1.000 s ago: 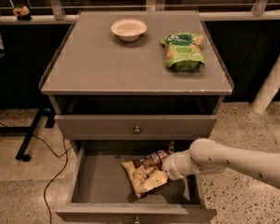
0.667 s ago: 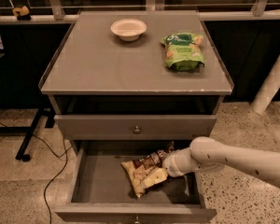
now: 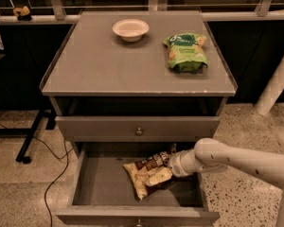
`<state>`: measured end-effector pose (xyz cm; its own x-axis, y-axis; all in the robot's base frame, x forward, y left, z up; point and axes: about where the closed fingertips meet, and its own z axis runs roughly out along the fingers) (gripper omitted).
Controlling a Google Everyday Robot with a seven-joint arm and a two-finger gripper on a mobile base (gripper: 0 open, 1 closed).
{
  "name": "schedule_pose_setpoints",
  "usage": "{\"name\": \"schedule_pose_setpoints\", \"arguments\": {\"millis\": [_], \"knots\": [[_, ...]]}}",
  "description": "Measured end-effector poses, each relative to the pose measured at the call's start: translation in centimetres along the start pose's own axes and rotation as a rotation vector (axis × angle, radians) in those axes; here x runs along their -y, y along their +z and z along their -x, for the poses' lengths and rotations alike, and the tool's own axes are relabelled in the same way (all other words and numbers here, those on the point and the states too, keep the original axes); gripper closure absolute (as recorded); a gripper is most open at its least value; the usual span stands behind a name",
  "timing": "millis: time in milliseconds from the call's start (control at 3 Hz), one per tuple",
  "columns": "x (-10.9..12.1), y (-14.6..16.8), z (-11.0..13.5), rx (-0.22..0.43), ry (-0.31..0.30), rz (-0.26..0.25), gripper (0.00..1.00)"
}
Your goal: Pick brown chip bag from middle drawer and place on counter
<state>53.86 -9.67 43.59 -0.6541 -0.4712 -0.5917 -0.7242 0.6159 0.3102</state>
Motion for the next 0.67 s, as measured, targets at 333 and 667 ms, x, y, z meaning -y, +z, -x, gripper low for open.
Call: {"name": "schedule_pose_setpoints", "arguments": {"millis": [333,667], "knots": [[-0.1,0.1,0.1,0.000,-0.003,0.009,0.00],[1.1,0.1,0.5,-0.002,0.006,0.010,0.00]]}}
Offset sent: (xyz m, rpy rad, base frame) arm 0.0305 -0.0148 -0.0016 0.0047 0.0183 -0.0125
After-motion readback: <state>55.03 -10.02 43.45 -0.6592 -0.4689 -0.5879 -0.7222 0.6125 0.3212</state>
